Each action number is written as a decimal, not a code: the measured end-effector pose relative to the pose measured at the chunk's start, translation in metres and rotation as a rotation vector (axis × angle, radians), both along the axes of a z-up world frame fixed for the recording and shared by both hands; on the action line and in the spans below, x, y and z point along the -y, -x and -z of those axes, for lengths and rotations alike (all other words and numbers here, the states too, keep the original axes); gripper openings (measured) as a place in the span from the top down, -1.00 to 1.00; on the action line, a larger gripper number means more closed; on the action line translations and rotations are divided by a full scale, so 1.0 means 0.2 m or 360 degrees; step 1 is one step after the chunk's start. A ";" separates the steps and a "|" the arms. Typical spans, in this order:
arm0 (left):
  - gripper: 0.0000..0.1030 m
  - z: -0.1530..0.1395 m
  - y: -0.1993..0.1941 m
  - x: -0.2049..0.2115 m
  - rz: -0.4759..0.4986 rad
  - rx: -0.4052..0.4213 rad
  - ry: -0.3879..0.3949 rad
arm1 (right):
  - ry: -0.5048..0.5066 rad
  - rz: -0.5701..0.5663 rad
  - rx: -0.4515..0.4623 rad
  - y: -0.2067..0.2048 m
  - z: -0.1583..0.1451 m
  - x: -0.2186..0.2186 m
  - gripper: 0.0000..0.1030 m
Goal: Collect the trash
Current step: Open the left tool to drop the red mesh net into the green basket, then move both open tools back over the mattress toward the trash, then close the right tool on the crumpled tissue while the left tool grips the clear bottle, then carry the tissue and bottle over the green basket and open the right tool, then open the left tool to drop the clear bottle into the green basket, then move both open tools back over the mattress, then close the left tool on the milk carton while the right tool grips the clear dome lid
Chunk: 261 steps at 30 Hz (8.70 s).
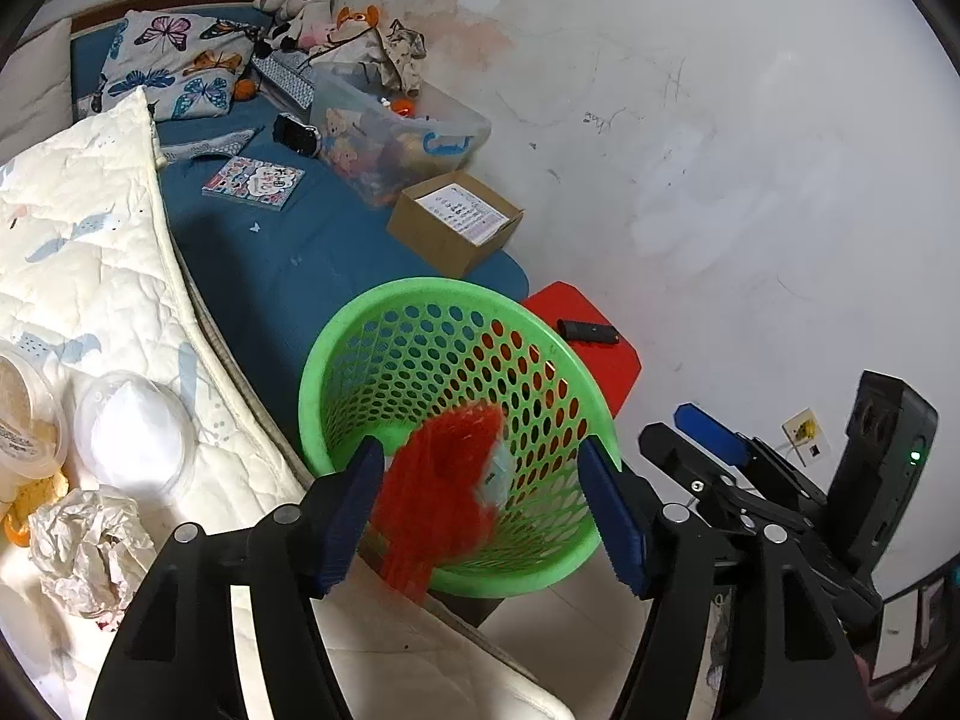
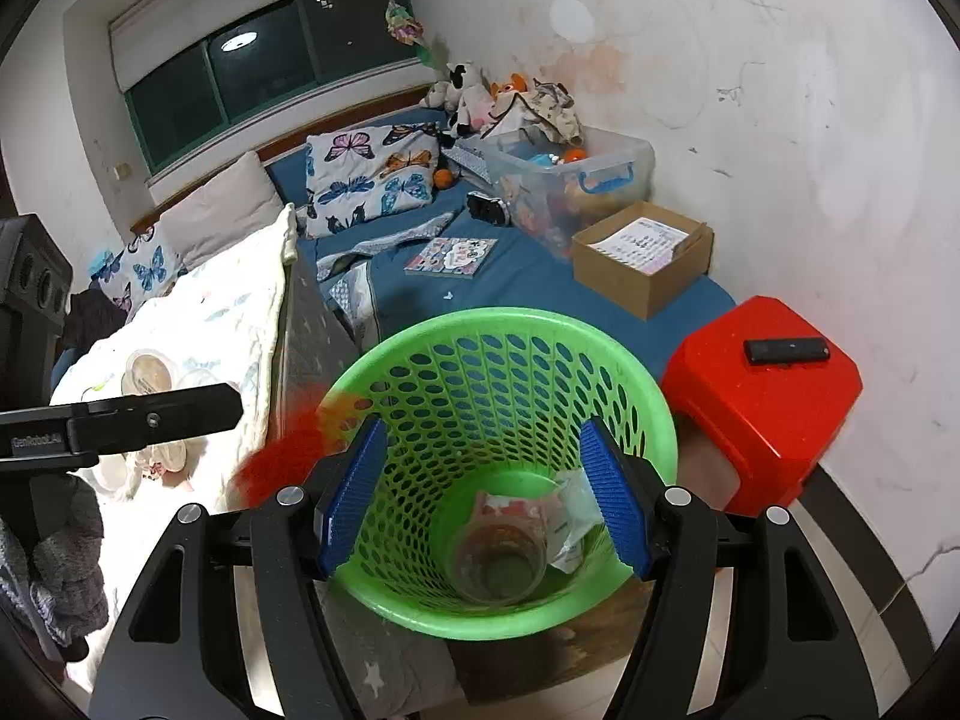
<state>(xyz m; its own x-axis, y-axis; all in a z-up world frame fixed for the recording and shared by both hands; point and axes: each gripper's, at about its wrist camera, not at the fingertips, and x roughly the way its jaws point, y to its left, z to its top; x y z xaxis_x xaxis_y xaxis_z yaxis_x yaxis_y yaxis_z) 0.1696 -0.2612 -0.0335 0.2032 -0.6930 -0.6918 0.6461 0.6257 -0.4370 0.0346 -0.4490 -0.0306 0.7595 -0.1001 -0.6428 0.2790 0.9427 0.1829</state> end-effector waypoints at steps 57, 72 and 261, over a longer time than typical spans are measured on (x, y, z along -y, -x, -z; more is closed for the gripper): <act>-0.45 -0.06 0.05 -1.38 -0.0146 0.0530 -0.0662 | -0.0171 -0.0803 -0.0279 -0.66 0.21 -1.11 -0.42; -0.35 0.06 -0.04 -1.27 0.0165 0.0534 -0.0794 | -0.0216 -0.0774 -0.0294 -0.68 0.23 -1.14 -0.19; -0.62 0.14 -0.19 -1.22 0.0283 0.0890 -0.0977 | 0.0049 -0.0756 -0.0357 -0.91 0.29 -1.04 -0.53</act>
